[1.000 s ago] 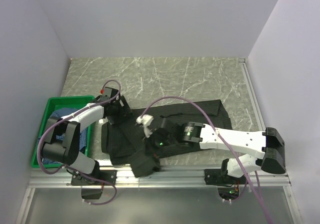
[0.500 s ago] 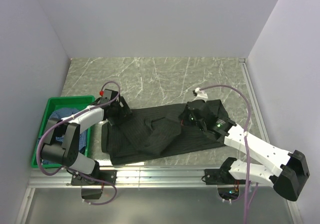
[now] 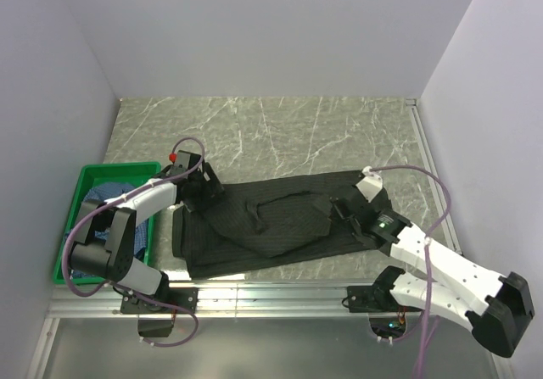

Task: Fold and stack the long sleeve shirts
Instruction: Fold the shirt

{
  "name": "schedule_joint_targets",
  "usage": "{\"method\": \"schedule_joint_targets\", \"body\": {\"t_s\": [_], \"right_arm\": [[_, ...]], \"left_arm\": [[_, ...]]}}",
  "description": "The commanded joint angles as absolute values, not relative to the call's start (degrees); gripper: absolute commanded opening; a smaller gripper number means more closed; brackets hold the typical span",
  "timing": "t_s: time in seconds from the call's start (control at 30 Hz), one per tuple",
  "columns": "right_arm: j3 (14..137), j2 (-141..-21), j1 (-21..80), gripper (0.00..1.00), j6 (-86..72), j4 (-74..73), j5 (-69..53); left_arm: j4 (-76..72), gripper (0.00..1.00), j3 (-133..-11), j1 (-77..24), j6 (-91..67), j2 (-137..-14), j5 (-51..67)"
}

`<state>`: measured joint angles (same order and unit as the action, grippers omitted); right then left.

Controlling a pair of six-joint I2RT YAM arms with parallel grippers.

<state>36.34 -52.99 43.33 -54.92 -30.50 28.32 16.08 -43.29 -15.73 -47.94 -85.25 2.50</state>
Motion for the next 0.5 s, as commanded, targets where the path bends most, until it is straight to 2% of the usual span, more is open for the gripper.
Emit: {"method": "schedule_joint_targets", "body": {"t_s": [0.0, 0.27, 0.4, 0.47], "right_arm": [[39.4, -49.7, 43.0, 0.0, -60.0, -39.7, 33.7], [46.7, -50.9, 43.2, 0.0, -60.2, -57.2, 33.1], [48.9, -52.3, 43.1, 0.02, -56.3, -59.1, 30.0], [50.0, -54.0, 43.1, 0.07, -52.0, -55.8, 26.8]], "left_arm": [[18.4, 0.84, -41.2, -16.0, -48.6, -86.5, 0.2], [20.6, 0.84, -42.1, -16.0, -49.3, -83.8, -3.9], [21.0, 0.84, -42.4, -16.0, -49.2, -83.2, -4.7], [20.8, 0.84, -42.3, -16.0, -49.0, -83.1, -4.8]]}}
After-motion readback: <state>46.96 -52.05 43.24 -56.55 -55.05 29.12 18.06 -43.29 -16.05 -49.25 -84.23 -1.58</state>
